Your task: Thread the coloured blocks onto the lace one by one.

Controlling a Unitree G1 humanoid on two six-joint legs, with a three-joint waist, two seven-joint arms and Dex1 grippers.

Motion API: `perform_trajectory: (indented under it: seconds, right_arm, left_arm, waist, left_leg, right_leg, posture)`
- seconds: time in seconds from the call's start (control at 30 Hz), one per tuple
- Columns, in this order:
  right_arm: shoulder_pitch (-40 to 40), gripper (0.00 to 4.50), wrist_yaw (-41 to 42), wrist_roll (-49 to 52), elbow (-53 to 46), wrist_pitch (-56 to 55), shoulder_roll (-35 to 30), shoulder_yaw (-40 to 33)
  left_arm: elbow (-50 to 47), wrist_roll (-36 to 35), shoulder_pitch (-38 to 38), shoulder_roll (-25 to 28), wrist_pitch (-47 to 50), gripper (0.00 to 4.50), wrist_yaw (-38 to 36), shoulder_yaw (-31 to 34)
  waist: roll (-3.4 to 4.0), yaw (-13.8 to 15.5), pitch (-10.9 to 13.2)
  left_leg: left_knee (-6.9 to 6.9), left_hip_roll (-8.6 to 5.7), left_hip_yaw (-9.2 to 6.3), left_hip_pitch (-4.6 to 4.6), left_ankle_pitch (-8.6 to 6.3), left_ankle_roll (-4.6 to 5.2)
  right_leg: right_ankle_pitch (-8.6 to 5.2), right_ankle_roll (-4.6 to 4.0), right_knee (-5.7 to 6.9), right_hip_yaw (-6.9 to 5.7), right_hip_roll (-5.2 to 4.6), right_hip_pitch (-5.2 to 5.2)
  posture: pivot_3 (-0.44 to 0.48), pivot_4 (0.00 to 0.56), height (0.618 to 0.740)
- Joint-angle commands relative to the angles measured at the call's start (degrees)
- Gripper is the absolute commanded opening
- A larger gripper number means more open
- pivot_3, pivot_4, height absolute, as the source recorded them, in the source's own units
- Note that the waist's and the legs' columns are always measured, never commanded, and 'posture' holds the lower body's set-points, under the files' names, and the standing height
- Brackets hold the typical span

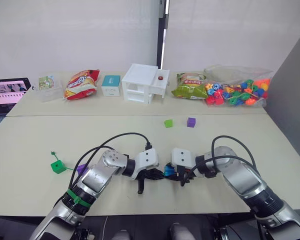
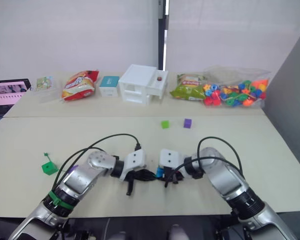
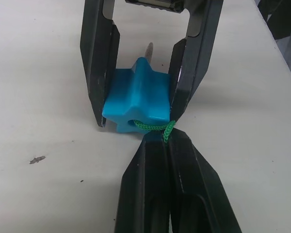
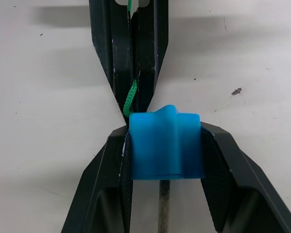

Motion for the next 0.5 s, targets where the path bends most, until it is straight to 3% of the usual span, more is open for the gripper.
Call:
perform_trajectory:
  seconds: [0.03, 0.13, 0.2, 0.4, 0.5]
  right_arm:
    - [0.6, 1.38, -0.2, -0.4, -0.6, 0.8, -0.1, 1.0]
    - [0.6, 1.38, -0.6, -0.5, -0.6, 1.0, -0.1, 1.0]
    - [0.7, 2.43, -1.1, -0.5, -0.7, 1.1, -0.1, 0.8]
    - [1.2, 4.42, -1.4, 1.0, -2.4, 2.6, -0.6, -0.8]
    - [3.1, 4.50, -1.3, 2.6, -5.9, 4.3, -3.2, -3.9]
  left_arm:
    - [-2.2, -0.3, -0.6, 1.3, 1.4, 0.05, 0.7, 1.9]
    - [-3.3, -1.4, -0.5, 3.8, 2.2, 0.87, -0.8, 3.2]
    - [-4.5, -2.2, -0.6, 5.7, 2.7, 1.51, -1.8, 4.1]
    - [-6.1, -2.9, -2.2, 6.9, 3.2, 3.51, -3.1, 4.2]
    - [-5.9, -2.1, -4.3, 5.7, 2.5, 4.44, -2.8, 3.6]
  waist:
    - [0.00, 0.0, 0.0]
    - [0.00, -0.1, 0.0]
    - [0.00, 0.0, 0.0]
    - [0.00, 0.1, 0.0]
    - [0.00, 0.5, 0.0]
  left_leg:
    - [0.00, 0.00, 0.00, 0.00, 0.00, 0.00]
    - [-0.01, 0.01, 0.00, 0.00, 0.00, 0.00]
    - [-0.01, 0.01, -0.01, 0.00, 0.00, 0.00]
    - [-0.01, 0.00, -0.01, -0.01, 0.00, 0.00]
    - [-0.01, 0.00, -0.02, -0.10, 0.00, 0.00]
  right_leg:
    - [0.00, 0.00, 0.00, 0.00, 0.00, -0.01]
    - [0.00, 0.00, 0.01, 0.00, 0.01, -0.02]
    - [0.00, 0.00, 0.02, 0.00, 0.01, -0.03]
    - [0.00, 0.00, -0.02, -0.01, 0.00, -0.01]
    - [0.00, 0.00, -0.02, -0.03, 0.00, -0.06]
  posture:
    - [0.000, 0.150, 0.740]
    - [0.000, 0.150, 0.740]
    - [0.000, 0.150, 0.740]
    - [0.000, 0.150, 0.740]
    - [0.000, 0.150, 0.740]
